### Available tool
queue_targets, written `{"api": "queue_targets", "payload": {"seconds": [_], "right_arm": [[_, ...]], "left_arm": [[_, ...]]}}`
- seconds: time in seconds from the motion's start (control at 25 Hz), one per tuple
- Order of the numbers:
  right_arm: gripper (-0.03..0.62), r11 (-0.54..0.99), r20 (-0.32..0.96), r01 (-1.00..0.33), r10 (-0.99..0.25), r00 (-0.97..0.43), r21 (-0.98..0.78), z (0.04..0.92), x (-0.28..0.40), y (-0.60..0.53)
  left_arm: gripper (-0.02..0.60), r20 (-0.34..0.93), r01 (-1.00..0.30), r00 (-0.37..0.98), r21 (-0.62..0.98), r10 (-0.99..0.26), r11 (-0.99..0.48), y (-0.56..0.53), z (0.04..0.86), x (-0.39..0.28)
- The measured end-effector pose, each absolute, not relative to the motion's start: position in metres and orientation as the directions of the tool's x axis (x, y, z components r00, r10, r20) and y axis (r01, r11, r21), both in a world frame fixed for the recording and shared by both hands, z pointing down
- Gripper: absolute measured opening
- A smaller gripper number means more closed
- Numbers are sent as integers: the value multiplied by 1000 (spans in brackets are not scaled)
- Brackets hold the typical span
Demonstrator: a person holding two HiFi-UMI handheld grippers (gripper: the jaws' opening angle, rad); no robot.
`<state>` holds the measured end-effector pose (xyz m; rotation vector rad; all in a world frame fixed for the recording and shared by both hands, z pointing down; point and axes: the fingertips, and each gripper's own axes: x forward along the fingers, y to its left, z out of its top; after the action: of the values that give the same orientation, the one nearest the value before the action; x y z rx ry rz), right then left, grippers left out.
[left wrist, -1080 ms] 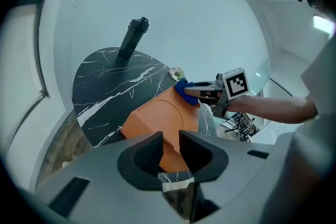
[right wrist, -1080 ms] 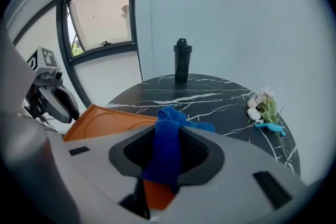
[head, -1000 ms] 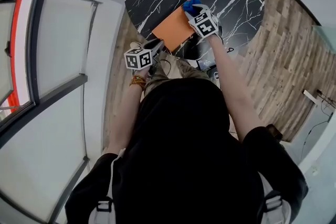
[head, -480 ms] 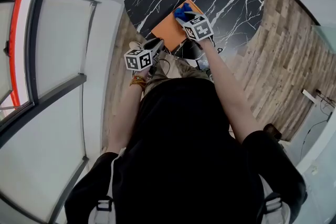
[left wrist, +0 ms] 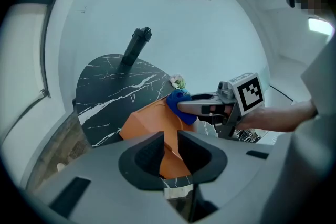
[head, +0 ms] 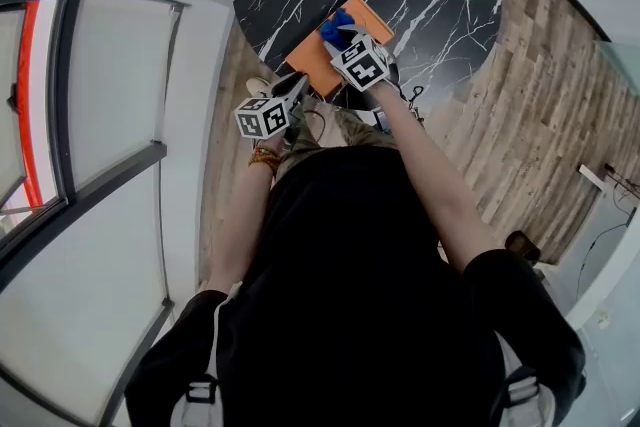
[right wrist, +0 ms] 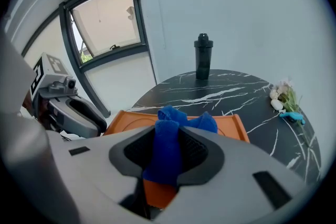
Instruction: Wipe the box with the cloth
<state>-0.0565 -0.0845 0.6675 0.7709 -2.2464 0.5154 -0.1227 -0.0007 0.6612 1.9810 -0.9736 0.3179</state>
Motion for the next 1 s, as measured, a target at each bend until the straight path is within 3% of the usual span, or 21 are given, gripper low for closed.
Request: {"api": "queue_targets", "payload": {"seconds": [0.2,0.44,0.64,0.72,0.84,1.0], "right_arm": [[115,807,745,-564,-267,-612,-174,667,-93,-58],[115,823,717,-480,-136,-684,-303,676,-131,-35],[117,701,541,-389,-6,-841,-598,648,-145,-29],[117,716,513,-394,-59,-856,-576,639,-136,-36],[117,712,513,-517,-253,-820,-476,622,-88,-74],[117,645,578,-717,-488,-654,-266,606,-4,-130]], "left_arm": [[137,625,-784,620,521,-475,-337,11,670,-125],[163,620,-757,652,561,-437,-334,18,677,-111],[170,606,-740,672,582,-425,-338,16,675,-112],[169,593,-734,676,599,-438,-322,18,673,-113],[169,575,-732,673,610,-465,-305,16,665,-117],[169,571,-727,678,611,-462,-312,9,662,-119]]}}
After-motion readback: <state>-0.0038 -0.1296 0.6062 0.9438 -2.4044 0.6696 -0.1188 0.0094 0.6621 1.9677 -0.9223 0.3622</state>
